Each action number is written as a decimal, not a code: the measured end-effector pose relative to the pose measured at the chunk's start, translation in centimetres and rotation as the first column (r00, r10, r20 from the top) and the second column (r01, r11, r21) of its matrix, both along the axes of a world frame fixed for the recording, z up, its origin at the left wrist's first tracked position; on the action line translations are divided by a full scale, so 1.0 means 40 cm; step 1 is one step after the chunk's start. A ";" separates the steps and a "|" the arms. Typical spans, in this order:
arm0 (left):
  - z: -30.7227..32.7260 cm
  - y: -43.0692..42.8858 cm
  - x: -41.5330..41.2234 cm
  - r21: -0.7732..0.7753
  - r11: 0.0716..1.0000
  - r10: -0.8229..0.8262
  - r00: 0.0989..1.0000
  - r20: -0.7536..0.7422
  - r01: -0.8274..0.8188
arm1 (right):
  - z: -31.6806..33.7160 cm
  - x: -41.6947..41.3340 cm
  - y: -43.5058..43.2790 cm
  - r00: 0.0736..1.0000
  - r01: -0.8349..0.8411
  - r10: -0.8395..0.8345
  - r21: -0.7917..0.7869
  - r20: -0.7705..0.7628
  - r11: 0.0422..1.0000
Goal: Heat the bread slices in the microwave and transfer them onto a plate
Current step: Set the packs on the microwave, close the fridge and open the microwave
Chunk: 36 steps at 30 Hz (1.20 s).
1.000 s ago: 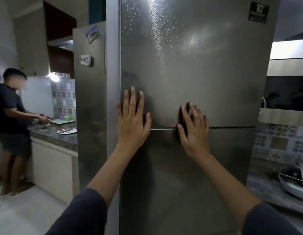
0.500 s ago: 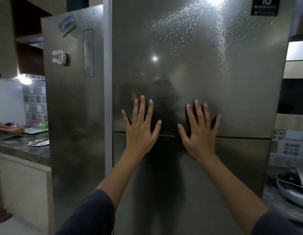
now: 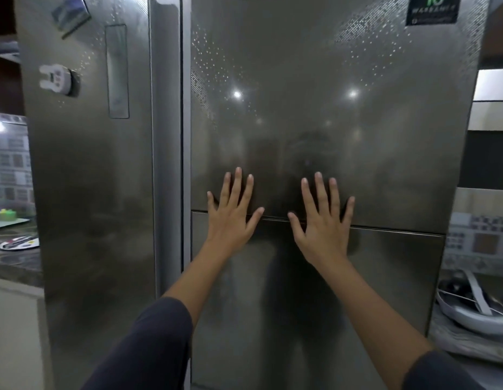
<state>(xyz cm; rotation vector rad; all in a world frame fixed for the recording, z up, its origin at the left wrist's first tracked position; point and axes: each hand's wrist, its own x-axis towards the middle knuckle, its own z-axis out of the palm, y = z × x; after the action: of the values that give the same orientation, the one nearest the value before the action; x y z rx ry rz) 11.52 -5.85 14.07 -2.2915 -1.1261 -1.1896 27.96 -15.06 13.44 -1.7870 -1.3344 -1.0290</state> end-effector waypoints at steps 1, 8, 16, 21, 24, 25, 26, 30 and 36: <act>-0.002 0.001 -0.001 0.009 1.000 0.001 1.000 0.005 -0.001 | 0.002 -0.002 0.000 1.000 -0.003 0.003 0.002 -0.005 1.000; -0.009 -0.020 -0.006 -0.025 1.000 0.000 1.000 0.030 0.001 | 0.013 -0.028 -0.020 0.997 -0.050 0.048 -0.030 -0.059 0.998; -0.070 -0.080 -0.065 -0.257 0.966 -0.038 0.999 -0.012 0.034 | -0.017 -0.081 -0.072 0.973 -0.143 0.120 -0.107 -0.197 0.984; -0.134 -0.114 -0.199 -0.363 0.927 0.098 0.995 -0.011 -0.095 | -0.070 -0.182 -0.052 0.947 -0.266 0.218 -0.199 -0.235 0.943; -0.180 -0.132 -0.316 -0.366 0.913 0.198 0.980 0.012 -0.180 | -0.111 -0.287 -0.022 0.906 -0.398 0.337 -0.246 -0.257 0.884; -0.195 -0.137 -0.360 -0.375 0.904 0.228 0.973 0.021 -0.204 | -0.123 -0.329 -0.009 0.885 -0.447 0.383 -0.255 -0.266 0.857; -0.209 -0.142 -0.407 -0.379 0.896 0.261 0.965 0.033 -0.230 | -0.134 -0.375 0.004 0.860 -0.496 0.428 -0.259 -0.279 0.829; -0.234 -0.132 -0.628 -0.373 0.859 0.403 0.913 0.069 -0.351 | -0.165 -0.588 0.082 0.750 -0.655 0.579 -0.234 -0.319 0.719; -0.223 -0.088 -0.970 -0.354 0.785 0.549 0.836 0.016 -0.509 | -0.170 -0.934 0.244 0.581 -0.812 0.712 -0.211 -0.394 0.545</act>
<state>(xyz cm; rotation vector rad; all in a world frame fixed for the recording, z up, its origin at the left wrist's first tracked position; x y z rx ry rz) -27.28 -9.38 5.15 -1.9083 -1.9926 -0.9636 -9.38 -5.31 6.64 -1.2284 -1.9574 -0.0222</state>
